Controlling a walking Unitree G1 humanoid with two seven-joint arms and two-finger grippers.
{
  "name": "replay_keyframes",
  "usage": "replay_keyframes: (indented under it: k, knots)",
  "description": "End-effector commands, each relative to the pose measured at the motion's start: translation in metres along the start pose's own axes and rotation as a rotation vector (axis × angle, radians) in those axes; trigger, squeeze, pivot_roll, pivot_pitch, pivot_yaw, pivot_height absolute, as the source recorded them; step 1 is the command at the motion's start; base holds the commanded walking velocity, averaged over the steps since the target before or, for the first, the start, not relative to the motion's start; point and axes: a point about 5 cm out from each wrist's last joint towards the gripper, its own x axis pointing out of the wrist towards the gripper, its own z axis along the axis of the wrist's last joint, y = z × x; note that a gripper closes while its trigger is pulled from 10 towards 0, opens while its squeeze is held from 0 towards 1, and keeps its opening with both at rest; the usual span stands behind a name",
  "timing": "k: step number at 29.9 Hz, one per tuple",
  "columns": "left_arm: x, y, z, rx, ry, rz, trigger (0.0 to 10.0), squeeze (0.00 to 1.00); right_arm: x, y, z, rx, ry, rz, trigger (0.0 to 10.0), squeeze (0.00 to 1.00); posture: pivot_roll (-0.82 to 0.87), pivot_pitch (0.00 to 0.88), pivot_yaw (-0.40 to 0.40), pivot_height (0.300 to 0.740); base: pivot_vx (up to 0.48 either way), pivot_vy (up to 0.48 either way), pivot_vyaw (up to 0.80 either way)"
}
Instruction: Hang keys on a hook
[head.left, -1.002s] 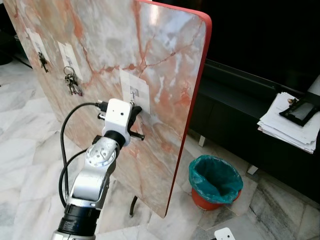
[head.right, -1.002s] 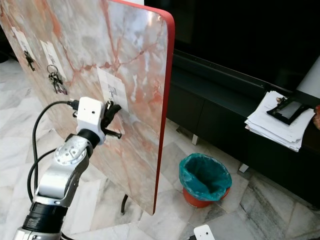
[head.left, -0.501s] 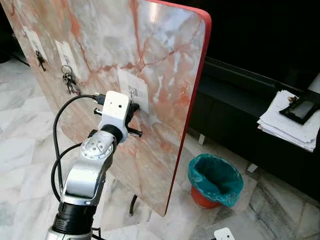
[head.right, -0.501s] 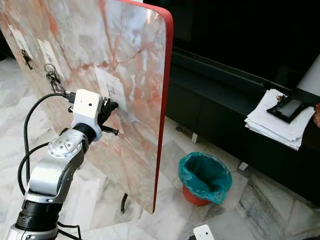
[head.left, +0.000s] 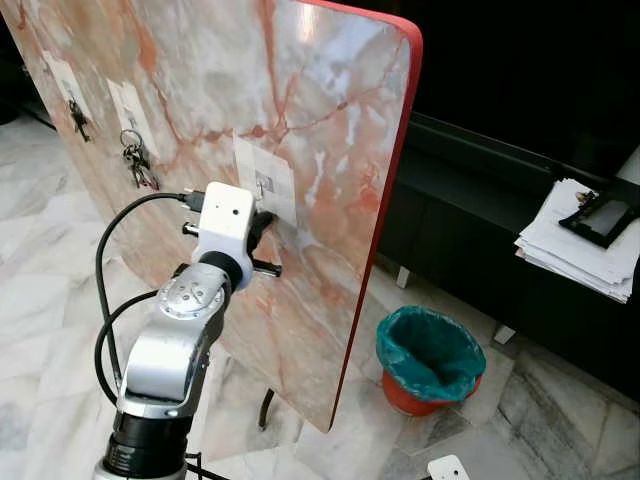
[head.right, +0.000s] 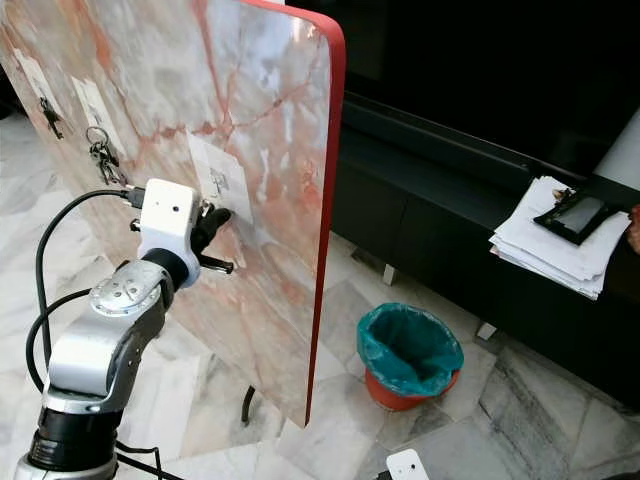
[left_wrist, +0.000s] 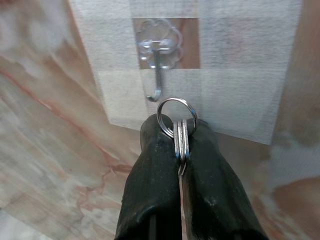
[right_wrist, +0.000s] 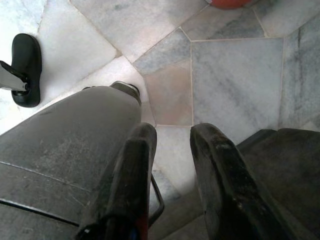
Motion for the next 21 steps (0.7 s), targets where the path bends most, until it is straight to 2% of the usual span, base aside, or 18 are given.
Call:
replay_keyframes:
  k: [1, 9, 13, 21]
  knots:
    - [-0.003, -0.002, 0.001, 0.004, 0.003, -0.003, 10.0, 0.0, 0.0, 0.001, -0.003, 0.0, 0.01, 0.002, 10.0, 0.0, -0.08, 0.051, -0.036, 0.74, 0.0, 0.0, 0.0]
    - [-0.002, 0.003, 0.003, 0.019, 0.004, 0.037, 10.0, 0.0, 0.0, 0.001, -0.002, -0.003, 0.009, 0.004, 10.0, 0.0, -0.08, 0.051, -0.035, 0.74, 0.0, 0.0, 0.0]
    - [-0.002, 0.009, 0.004, 0.0, 0.024, 0.113, 10.0, 0.0, 0.0, 0.002, -0.002, -0.005, 0.007, 0.007, 10.0, 0.0, -0.08, 0.052, -0.035, 0.74, 0.0, 0.0, 0.0]
    - [-0.003, 0.01, 0.005, -0.013, 0.021, 0.126, 10.0, 0.0, 0.0, 0.002, -0.002, -0.012, 0.007, 0.009, 10.0, 0.0, -0.08, 0.053, -0.036, 0.74, 0.0, 0.0, 0.0]
